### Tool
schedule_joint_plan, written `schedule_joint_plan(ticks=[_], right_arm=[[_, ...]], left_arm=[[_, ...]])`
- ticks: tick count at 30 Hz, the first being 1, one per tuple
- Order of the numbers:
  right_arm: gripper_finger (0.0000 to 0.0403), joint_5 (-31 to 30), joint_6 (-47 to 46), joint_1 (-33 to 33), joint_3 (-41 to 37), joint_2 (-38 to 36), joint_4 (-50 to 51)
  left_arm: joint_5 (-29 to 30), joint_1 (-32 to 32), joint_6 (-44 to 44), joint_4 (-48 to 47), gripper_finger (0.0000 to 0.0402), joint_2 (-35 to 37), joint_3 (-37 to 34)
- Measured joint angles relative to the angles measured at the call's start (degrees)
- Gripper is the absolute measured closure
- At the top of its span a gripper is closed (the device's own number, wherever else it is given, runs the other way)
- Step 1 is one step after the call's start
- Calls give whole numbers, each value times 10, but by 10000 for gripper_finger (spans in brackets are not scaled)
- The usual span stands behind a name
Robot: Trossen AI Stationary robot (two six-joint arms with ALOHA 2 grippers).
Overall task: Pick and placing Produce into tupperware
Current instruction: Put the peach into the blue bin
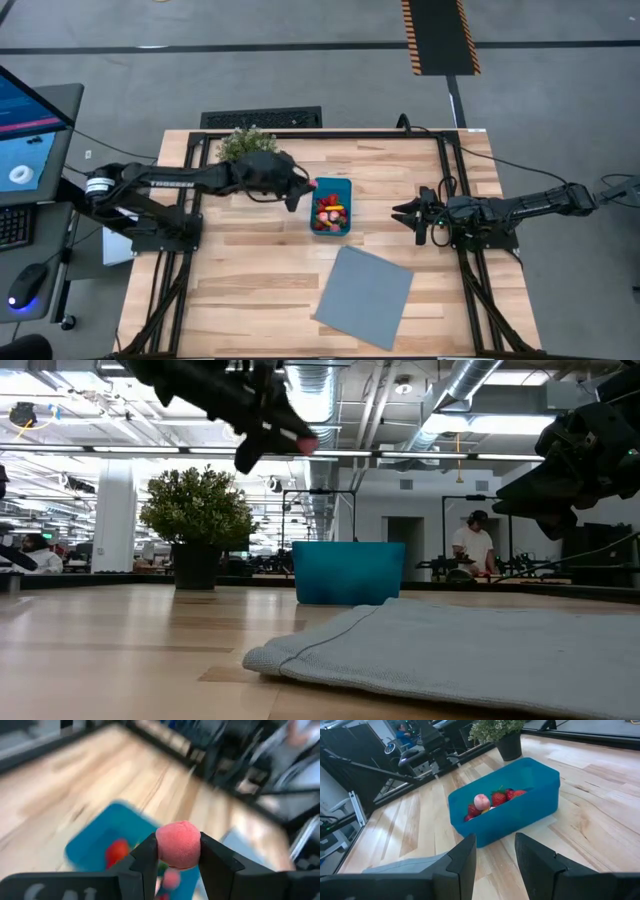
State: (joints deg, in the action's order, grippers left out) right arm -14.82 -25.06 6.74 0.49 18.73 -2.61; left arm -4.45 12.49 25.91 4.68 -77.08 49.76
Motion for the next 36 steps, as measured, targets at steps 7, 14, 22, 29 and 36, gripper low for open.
schedule_joint_plan(ticks=[7,14,22,29,36], right_arm=[[244,0,0,0,0,0,0],[244,0,0,0,0,0,0],[244,0,0,0,0,0,0],[244,0,0,0,0,0,0],[244,0,0,0,0,0,0]], left_arm=[[-7,3,-59,-250,294,-121,149],[-19,-18,-163,-342,294,-230,276],[-13,-25,-208,-399,294,-303,333],[-12,-29,-202,-412,294,-329,335],[3,-28,-186,-408,286,-329,335]])
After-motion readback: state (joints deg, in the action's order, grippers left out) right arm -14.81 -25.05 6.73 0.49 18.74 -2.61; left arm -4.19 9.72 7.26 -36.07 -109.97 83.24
